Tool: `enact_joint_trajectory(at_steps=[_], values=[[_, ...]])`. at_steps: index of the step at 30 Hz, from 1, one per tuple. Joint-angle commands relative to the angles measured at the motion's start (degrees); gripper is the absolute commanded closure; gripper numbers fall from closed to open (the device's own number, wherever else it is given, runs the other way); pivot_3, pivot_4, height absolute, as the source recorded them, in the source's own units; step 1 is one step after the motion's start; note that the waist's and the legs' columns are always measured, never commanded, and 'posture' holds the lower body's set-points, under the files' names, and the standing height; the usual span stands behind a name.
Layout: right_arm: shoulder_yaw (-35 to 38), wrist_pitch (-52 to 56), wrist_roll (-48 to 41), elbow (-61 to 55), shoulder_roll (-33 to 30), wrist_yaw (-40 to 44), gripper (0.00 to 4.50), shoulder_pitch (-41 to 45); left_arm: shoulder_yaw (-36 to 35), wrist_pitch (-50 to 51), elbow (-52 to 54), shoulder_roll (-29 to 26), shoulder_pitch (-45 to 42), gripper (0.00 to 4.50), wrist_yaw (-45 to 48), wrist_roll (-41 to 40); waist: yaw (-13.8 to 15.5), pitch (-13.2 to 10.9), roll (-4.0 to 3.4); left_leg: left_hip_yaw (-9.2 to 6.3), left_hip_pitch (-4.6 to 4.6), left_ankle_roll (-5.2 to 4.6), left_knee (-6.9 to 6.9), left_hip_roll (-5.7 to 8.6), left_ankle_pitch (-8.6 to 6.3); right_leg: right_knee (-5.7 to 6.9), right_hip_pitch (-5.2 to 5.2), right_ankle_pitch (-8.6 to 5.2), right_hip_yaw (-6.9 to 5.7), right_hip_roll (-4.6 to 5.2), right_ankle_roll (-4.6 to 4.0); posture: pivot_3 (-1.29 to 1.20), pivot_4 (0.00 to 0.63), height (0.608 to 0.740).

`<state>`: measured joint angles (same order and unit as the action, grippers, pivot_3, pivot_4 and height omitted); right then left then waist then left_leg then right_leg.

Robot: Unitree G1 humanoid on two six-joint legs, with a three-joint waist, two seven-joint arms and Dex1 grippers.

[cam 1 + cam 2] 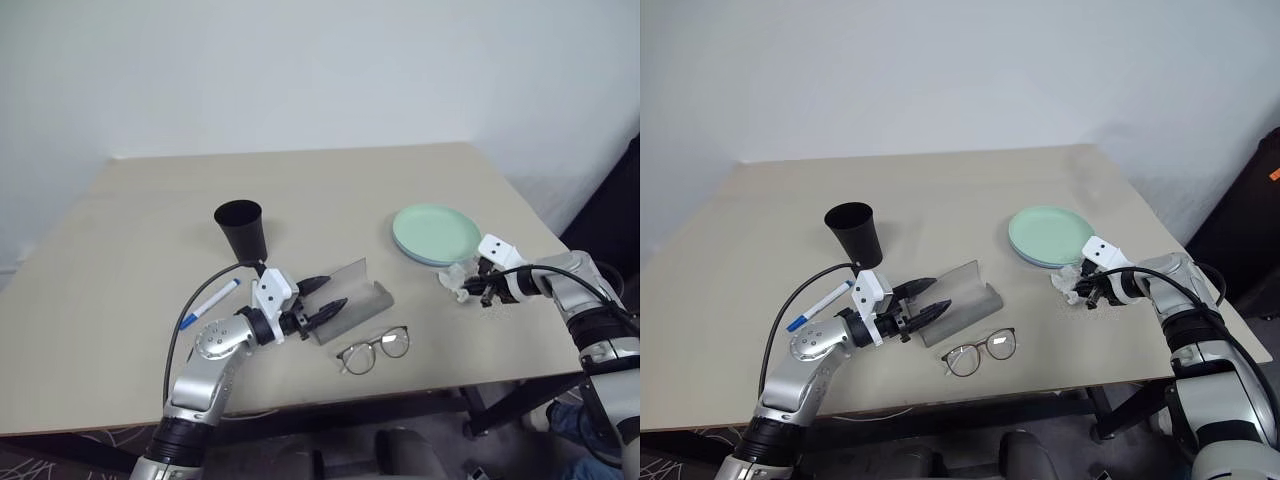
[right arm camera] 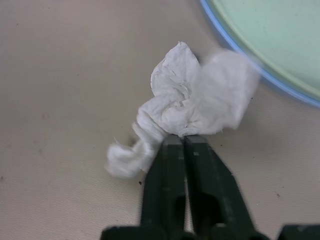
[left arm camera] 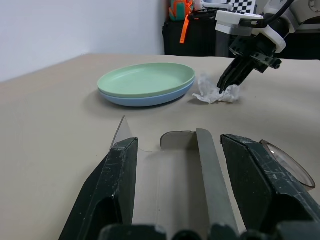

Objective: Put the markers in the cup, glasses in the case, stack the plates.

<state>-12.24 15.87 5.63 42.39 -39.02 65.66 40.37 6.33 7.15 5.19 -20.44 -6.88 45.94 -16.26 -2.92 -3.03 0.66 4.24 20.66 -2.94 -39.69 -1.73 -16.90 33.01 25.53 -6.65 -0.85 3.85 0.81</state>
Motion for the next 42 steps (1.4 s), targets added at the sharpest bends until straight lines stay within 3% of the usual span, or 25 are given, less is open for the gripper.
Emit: enact_joint_trajectory(at_steps=[1,8,13,22,25,34,42], values=[[1.28,-1.97,-1.09,-2.34,-1.27,1.64,4.47,2.12,-0.12,-0.83,2.00,-0.32,-0.09,1.73,-0.21,0.05,0.00,0.00,0.00,0.00,0.00,0.00,0.00,0.00,0.00,0.00,0.00,0.00,0.00,0.00,0.00,0.00,0.000,0.740],[4.14,-7.12,-6.57,-8.90,-3.96,9.45,4.47,0.66,-0.03,-0.90,1.92,-0.36,-0.06,1.73,-0.18,0.09,0.08,-0.01,-0.01,-0.02,0.00,0.00,0.00,0.00,0.00,0.00,0.00,0.00,-0.01,0.00,0.00,0.00,0.000,0.740],[6.51,-10.19,-5.54,-2.29,-1.12,0.34,4.47,7.00,0.11,-0.92,1.59,-0.21,-0.48,1.73,-0.17,0.14,-0.09,-0.02,-0.03,0.00,-0.05,0.01,-0.01,-0.04,0.00,0.01,0.01,0.00,0.05,0.00,0.00,0.00,0.000,0.740],[4.14,-16.87,1.45,20.85,5.32,-17.25,4.47,17.79,0.20,-1.34,0.75,-0.04,-1.18,1.73,-0.42,0.42,-0.03,0.00,-0.04,0.02,0.02,-0.01,0.02,0.01,0.00,0.00,0.01,0.00,0.02,0.00,-0.01,0.00,0.000,0.740],[4.60,-17.74,1.83,24.93,6.53,-18.52,3.87,19.86,0.03,-1.35,0.81,-0.15,-1.32,1.73,-0.62,0.43,-0.02,0.00,-0.06,0.00,0.06,-0.06,0.06,0.06,-0.03,-0.02,0.03,0.00,0.05,0.00,0.00,0.00,0.000,0.740],[5.28,-21.95,1.96,27.25,6.53,-19.73,0.86,20.77,-0.53,-1.31,1.64,-0.63,-0.73,1.73,-0.93,0.36,-0.05,0.01,-0.09,0.00,0.00,-0.10,0.06,0.04,-0.04,-0.02,-0.01,0.00,0.07,-0.01,0.00,0.00,0.000,0.740],[11.58,-28.83,-9.71,12.96,6.60,1.29,0.86,11.18,1.52,-0.70,-0.77,-1.26,-4.97,1.73,1.74,1.09,0.09,0.02,-0.11,-0.09,0.01,-0.11,0.06,0.06,-0.03,-0.03,-0.07,0.01,0.07,-0.04,0.02,0.00,0.000,0.740]])
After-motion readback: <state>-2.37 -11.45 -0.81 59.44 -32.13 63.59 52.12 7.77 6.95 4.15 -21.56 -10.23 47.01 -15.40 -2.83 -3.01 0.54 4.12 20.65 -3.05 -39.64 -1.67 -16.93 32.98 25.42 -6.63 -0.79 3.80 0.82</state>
